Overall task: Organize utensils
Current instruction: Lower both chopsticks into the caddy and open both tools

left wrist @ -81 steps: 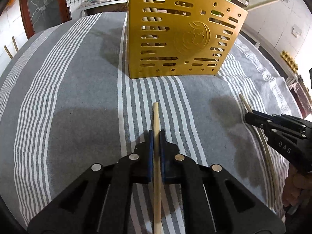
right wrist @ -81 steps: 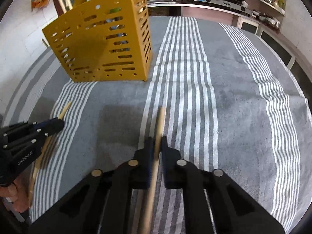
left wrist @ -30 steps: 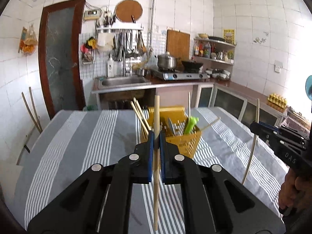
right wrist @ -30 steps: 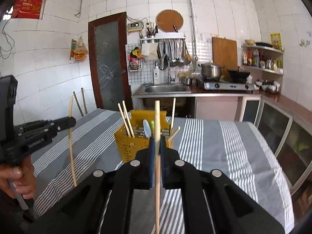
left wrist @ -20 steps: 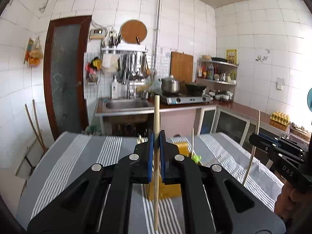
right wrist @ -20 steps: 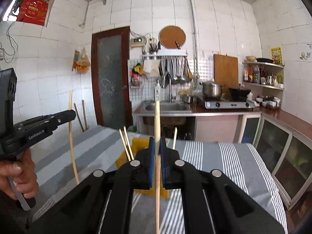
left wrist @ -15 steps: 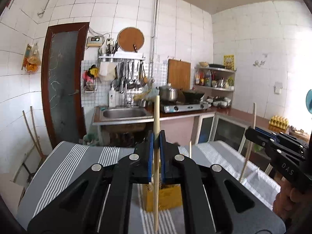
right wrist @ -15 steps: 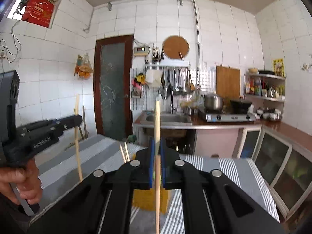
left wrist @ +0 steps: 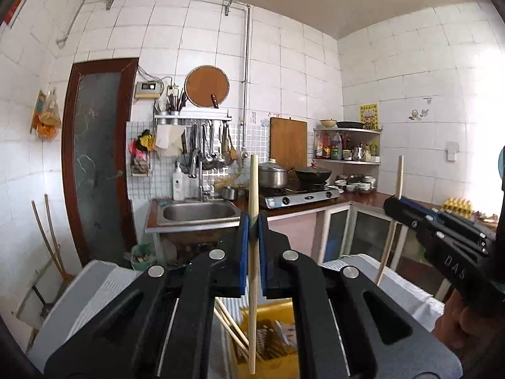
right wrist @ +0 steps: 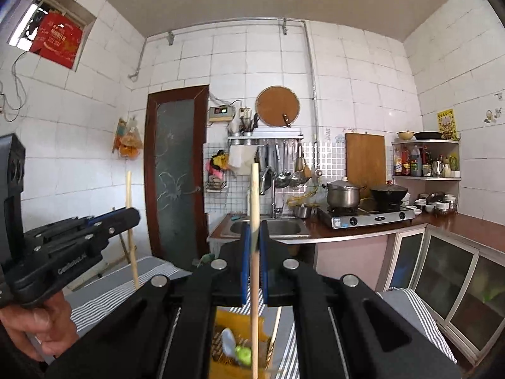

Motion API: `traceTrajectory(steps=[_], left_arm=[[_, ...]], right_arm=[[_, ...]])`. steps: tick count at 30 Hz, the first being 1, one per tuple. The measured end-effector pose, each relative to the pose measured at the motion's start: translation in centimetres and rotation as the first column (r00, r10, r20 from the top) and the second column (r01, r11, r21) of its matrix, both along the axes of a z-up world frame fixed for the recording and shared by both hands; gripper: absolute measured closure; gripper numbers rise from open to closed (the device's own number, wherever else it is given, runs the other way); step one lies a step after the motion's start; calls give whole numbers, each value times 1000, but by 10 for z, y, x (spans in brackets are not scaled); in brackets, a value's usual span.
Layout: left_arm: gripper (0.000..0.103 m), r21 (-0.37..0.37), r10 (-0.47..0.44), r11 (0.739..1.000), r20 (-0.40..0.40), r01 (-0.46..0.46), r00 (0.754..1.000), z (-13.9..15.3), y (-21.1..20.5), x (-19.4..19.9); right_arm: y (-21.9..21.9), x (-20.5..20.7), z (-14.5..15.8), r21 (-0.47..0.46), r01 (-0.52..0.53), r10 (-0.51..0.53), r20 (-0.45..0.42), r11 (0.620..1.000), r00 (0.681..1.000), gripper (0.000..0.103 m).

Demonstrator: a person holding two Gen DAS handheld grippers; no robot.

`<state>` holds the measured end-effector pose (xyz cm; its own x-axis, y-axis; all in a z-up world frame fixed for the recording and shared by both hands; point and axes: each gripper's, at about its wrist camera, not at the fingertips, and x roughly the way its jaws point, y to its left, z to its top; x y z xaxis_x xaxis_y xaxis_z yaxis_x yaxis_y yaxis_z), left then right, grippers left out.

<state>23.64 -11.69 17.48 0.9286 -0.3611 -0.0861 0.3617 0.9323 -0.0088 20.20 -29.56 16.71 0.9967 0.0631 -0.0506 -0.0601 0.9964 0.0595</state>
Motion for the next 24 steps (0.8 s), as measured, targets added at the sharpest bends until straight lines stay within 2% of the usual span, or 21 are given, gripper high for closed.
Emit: traceTrajectory(steps=[7,15,24], left_arm=[[98,-73,-15,997,-26,13,1000,-18,5,38],[98,-61,-25,998,-77,20,997,-41,-1,63],[98,-56,-21,998,-180,11,983,-67,-9,83]], right_arm=[[1,35,-19,21,5,-5,4,1000,1000,97],[6,59,-41,8,-21,21,-44,1000,999,97],[4,75,-61,13,-28,29,-113,1000,993,97]])
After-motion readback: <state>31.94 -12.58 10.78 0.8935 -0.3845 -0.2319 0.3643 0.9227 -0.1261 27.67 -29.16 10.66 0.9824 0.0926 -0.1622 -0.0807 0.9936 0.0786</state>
